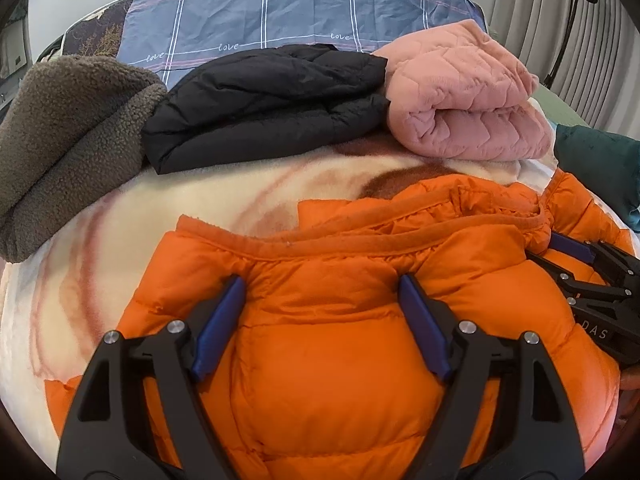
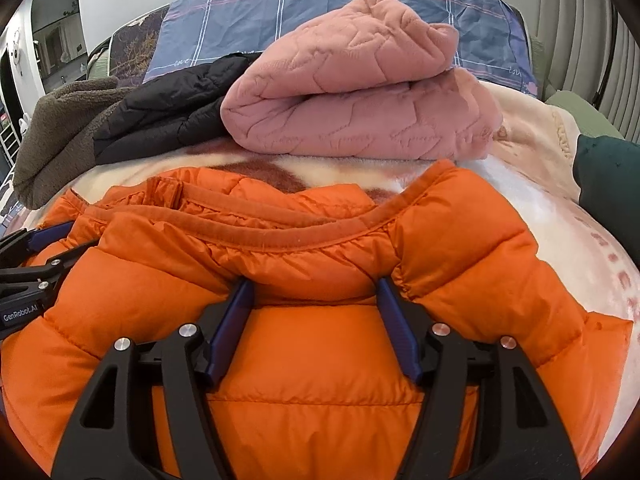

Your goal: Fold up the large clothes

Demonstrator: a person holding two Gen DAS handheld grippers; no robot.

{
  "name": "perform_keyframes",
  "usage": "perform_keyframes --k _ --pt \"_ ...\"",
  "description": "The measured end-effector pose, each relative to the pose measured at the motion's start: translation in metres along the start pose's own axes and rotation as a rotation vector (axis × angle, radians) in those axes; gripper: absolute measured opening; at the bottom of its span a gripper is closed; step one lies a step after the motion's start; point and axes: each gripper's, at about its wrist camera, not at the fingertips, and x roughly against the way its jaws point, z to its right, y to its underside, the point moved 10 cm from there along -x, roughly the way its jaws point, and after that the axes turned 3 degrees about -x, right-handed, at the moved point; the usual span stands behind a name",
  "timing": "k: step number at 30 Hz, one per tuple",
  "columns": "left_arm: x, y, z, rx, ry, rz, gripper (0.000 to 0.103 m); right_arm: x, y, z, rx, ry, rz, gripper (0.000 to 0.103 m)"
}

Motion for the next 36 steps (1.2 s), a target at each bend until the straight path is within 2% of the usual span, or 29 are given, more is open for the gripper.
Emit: perform_keyframes --k 9,13,14,17,20,22,25,28,36 --pt "-0.001 0.001 0.002 -0.017 -0.029 -0.007 0.082 0.004 -0.001 -0.002 0.028 0.052 0.014 0.065" --pt "0.021 0.002 0.003 -0.027 -0.028 -0.035 0.078 0.027 0.001 0.001 0.044 0.113 0.014 0.066" --pt "0.032 0.002 0.006 -0.026 -0.017 -0.028 0.077 0.039 0.001 0.002 0.026 0.111 0.026 0.065" --pt "0.078 0.004 0.021 -0.042 0.041 0.047 0.077 0.089 0.004 -0.002 -0.056 0.031 0.097 0.066" --pt "0.107 0.018 0.041 -0.095 0.065 0.072 0.078 0.117 0.018 -0.018 -0.033 -0.028 0.127 0.069" --pt "0.109 0.032 0.052 -0.133 0.068 0.063 0.079 0.110 0.036 -0.029 0.009 -0.035 0.083 0.069" --pt "0.088 0.052 0.055 -0.177 -0.023 0.028 0.083 0.085 0.053 -0.025 0.008 0.007 0.072 0.072" --pt "0.080 0.060 0.052 -0.160 -0.021 0.029 0.086 0.078 0.058 -0.024 0.004 0.011 0.076 0.074" --pt "0.067 0.066 0.053 -0.209 -0.075 0.033 0.091 0.066 0.064 -0.025 0.027 0.034 0.051 0.076"
